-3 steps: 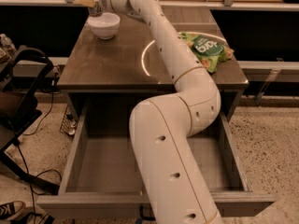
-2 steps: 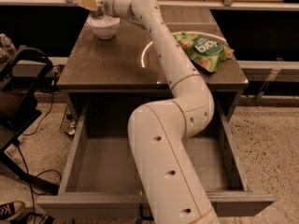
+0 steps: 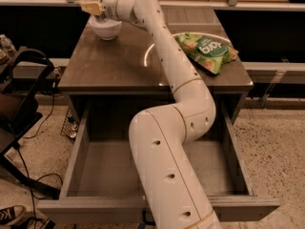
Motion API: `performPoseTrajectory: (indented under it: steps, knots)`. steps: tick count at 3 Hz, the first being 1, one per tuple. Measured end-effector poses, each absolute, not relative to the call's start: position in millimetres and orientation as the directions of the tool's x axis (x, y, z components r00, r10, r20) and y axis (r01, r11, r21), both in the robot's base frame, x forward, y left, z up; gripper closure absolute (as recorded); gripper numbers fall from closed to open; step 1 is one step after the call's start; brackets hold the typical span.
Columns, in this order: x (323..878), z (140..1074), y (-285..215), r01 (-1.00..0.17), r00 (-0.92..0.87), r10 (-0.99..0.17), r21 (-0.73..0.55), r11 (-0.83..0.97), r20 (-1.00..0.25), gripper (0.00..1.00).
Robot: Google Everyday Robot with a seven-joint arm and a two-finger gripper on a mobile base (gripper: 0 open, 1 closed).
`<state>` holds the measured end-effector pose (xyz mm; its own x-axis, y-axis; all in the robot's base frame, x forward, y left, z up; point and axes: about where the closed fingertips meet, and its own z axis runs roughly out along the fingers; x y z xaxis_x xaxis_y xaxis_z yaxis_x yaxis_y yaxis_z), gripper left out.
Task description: Place redbull can into white bowl
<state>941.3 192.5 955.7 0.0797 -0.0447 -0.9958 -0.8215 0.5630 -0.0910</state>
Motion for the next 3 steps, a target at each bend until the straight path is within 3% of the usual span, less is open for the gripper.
performPoseTrajectory:
  steps: [1,2,3]
  knots:
    - [940.9,954.3,195.9,-0.824,0.078,-0.045,-0.09,0.56,-0.996,0.84]
    - [940.4,952.4,200.6,-0.827,0.076,-0.045,-0.088,0.556,-0.996,0.53]
    - [940.0,951.3,203.3,-0.828,0.075,-0.046,-0.088,0.553,-0.996,0.3]
